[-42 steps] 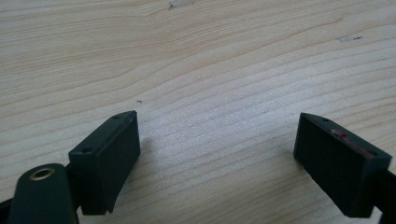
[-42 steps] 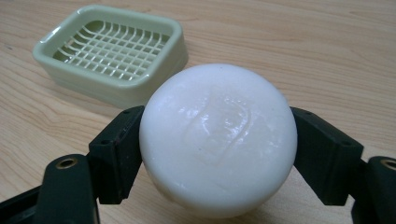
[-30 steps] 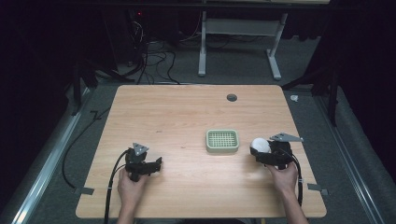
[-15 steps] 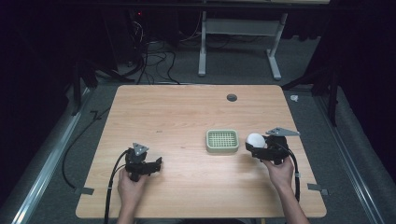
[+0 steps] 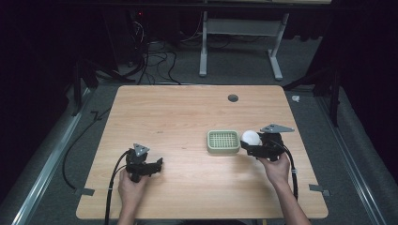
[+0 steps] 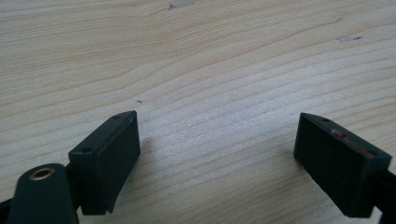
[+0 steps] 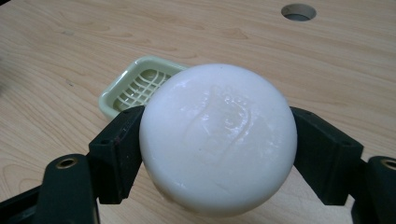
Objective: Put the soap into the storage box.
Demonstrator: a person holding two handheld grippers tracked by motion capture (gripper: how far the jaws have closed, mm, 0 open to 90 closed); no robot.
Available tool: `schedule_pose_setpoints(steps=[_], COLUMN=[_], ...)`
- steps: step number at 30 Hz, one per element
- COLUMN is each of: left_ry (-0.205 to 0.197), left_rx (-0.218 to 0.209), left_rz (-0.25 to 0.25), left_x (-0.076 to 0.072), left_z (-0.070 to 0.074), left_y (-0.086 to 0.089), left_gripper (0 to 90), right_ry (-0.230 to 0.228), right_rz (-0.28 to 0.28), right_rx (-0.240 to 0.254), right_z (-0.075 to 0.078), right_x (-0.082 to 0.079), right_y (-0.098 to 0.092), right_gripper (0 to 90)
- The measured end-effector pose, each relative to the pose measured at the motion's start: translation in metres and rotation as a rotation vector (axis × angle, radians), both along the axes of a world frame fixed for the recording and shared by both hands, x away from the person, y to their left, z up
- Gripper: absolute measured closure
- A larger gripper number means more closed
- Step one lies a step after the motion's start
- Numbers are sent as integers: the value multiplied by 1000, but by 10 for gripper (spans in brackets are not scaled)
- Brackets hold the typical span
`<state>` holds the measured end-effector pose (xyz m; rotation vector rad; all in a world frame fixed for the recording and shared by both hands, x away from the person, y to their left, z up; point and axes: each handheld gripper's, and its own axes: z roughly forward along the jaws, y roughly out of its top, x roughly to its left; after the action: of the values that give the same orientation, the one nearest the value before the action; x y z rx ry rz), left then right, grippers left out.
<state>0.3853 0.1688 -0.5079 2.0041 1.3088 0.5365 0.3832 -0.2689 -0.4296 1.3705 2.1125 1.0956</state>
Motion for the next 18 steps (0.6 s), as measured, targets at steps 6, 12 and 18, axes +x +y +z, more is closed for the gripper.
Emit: schedule_pose_setpoints(steps=[6,12,18], left_ry=[0,1,1], left_rx=[0,2,2], left_rz=[0,-2,-1], left_x=[0,0,0], left_z=[0,0,0], left_y=[0,0,0], left_gripper=[150,150,150], right_ry=[-13,-1,6], right_rz=[28,38,54], right_rx=[-22,-25,-10], right_z=[6,7,7], right_x=[4,10,19], right_y=[10,16,24], right_gripper=[247,247,247])
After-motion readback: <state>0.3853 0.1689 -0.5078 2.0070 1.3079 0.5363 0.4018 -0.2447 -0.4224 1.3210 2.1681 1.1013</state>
